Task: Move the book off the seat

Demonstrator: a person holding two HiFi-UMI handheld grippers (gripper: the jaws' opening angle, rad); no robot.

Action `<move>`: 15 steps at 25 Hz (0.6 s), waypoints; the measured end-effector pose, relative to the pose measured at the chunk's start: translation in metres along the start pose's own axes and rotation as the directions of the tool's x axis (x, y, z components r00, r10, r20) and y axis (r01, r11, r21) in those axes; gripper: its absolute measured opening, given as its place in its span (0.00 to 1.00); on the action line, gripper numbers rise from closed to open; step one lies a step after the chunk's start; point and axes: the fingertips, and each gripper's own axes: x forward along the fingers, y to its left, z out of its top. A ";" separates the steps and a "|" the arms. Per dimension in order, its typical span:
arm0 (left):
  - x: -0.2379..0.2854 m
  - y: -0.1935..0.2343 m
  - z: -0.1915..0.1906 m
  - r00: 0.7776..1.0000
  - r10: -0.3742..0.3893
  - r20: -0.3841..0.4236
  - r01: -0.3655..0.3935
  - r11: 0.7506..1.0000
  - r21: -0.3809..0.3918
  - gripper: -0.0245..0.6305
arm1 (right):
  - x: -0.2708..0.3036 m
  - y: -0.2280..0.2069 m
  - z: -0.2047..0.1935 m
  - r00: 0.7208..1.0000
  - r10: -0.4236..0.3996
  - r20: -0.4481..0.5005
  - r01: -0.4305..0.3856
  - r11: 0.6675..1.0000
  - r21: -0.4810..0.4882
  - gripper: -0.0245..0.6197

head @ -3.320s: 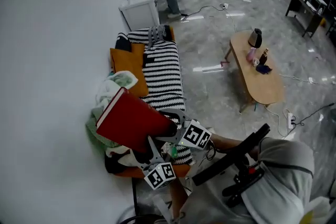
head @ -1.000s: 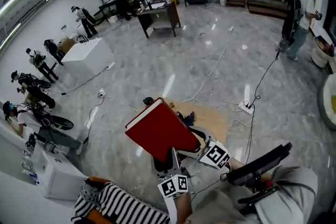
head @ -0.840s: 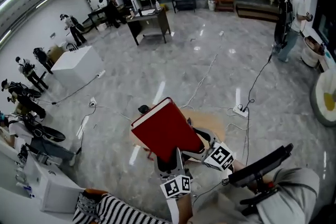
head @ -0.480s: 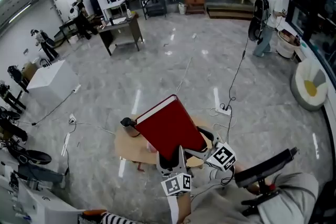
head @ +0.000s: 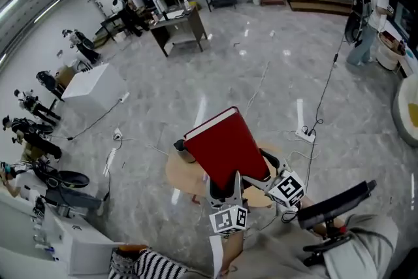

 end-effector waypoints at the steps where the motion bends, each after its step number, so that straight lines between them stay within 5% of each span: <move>1: 0.007 0.001 0.004 1.000 0.019 0.006 -0.019 1.000 0.016 0.61 | 0.006 -0.005 0.005 1.000 0.023 0.009 -0.023 1.000 0.000 0.66; 15: 0.102 -0.017 -0.013 0.986 0.167 -0.027 -0.160 0.973 0.163 0.61 | 0.052 -0.104 -0.006 0.985 0.155 0.075 -0.164 0.978 0.128 0.66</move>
